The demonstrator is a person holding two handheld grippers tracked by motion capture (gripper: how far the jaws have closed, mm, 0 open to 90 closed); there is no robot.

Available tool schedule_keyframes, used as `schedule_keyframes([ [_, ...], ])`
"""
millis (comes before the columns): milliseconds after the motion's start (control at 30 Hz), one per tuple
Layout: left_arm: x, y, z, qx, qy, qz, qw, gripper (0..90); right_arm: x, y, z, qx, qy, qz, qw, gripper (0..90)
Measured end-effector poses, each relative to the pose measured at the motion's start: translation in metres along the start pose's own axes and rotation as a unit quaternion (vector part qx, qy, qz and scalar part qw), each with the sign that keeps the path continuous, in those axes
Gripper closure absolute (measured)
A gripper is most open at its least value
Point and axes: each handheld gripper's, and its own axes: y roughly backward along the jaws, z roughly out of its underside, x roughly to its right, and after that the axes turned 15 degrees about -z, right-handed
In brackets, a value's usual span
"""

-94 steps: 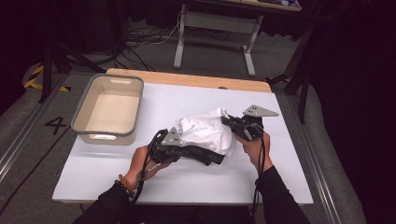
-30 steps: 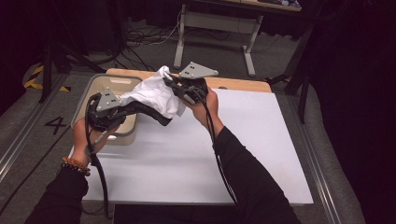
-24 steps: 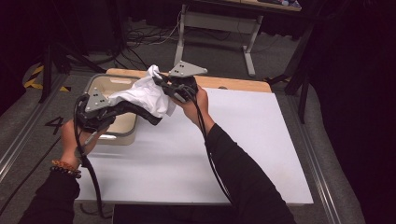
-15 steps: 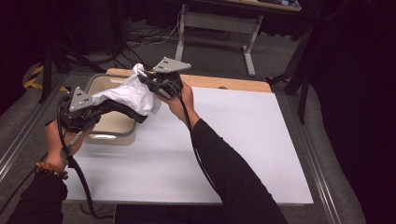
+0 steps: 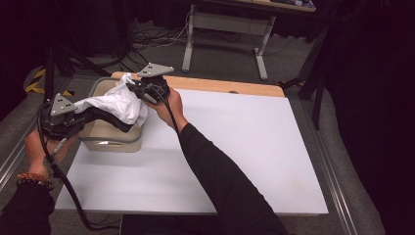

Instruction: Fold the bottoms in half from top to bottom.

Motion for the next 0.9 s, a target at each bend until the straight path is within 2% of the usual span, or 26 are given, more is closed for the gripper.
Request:
schedule_keyframes([
  [100,-0.003,-0.006,0.003,-0.009,0.004,0.000,1.0000,78.6,0.002,-0.006,0.003,0.001,-0.009,-0.002,1.0000,81.0],
  [233,-0.005,-0.014,0.006,-0.021,0.006,0.000,0.9998,78.6,0.009,-0.021,0.015,-0.002,-0.037,0.000,0.9993,81.0],
  [367,-0.001,-0.023,0.008,-0.036,0.000,0.006,0.9993,78.4,0.015,-0.025,0.024,-0.007,-0.051,0.005,0.9987,80.9],
  [433,0.003,-0.030,0.009,-0.045,0.000,0.014,0.9989,78.2,0.020,-0.029,0.033,-0.012,-0.073,0.008,0.9972,80.9],
  [600,0.006,-0.034,0.011,-0.052,-0.004,0.019,0.9984,77.4,0.027,-0.033,0.044,-0.021,-0.091,0.016,0.9955,80.7],
  [633,0.006,-0.035,0.013,-0.062,-0.002,0.022,0.9978,76.5,0.029,-0.035,0.048,-0.028,-0.094,0.031,0.9947,80.6],
  [667,0.006,-0.035,0.015,-0.067,0.001,0.025,0.9974,75.6,0.030,-0.037,0.050,-0.027,-0.097,0.035,0.9943,80.6],
  [833,0.009,-0.035,0.016,-0.079,0.001,0.030,0.9964,66.9,0.030,-0.040,0.056,-0.027,-0.101,0.046,0.9935,80.3],
  [900,0.012,-0.034,0.016,-0.085,-0.001,0.025,0.9961,60.0,0.031,-0.042,0.059,-0.037,-0.099,0.056,0.9928,80.3],
])
